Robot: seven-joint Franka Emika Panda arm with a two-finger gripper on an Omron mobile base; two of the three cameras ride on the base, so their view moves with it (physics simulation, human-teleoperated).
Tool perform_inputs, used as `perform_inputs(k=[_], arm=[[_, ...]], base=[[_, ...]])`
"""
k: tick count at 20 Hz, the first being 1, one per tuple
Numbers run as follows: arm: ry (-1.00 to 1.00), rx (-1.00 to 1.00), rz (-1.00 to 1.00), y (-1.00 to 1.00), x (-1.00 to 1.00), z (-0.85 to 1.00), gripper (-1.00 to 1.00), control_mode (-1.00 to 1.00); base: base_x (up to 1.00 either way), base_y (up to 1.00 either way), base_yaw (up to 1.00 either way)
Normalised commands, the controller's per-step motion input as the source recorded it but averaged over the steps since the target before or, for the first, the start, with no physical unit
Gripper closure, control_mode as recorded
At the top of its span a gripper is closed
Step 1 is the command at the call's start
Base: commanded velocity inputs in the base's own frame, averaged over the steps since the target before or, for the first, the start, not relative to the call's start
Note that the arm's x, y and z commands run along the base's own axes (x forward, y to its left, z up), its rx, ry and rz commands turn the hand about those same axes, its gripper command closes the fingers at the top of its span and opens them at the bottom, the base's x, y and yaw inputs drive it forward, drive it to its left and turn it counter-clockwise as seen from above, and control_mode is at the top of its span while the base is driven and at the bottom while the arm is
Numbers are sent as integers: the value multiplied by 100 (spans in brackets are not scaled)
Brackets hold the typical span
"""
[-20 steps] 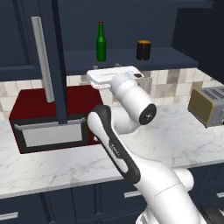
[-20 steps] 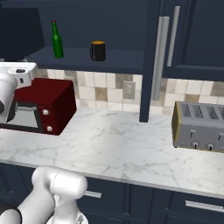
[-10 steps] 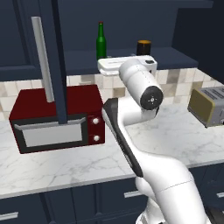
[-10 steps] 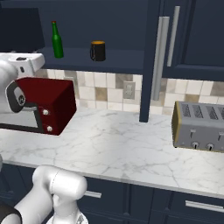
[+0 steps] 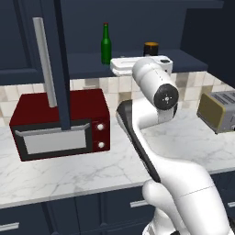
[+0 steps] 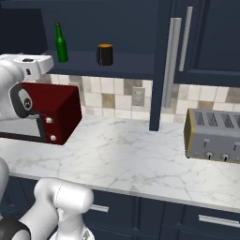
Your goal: Open the cabinet directly in front. Then move the beer and the mug to the dining counter with the jar on it.
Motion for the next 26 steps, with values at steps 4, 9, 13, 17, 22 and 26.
perform_inputs(k=[4, 9, 13, 17, 22, 26], arm=[[0, 0, 0, 6, 48, 0, -100, -100], [1, 0, 0, 21, 64, 0, -100, -100], [1, 0, 0, 17, 67, 0, -100, -100], [1, 0, 0, 7, 67, 0, -100, -100], [0, 0, 0, 3, 65, 0, -100, -100], [0, 0, 0, 4, 55, 0, -100, -100]], base=[[0, 0, 0], [0, 0, 0], [0, 0, 0], [0, 0, 0], [0, 0, 0], [0, 0, 0]])
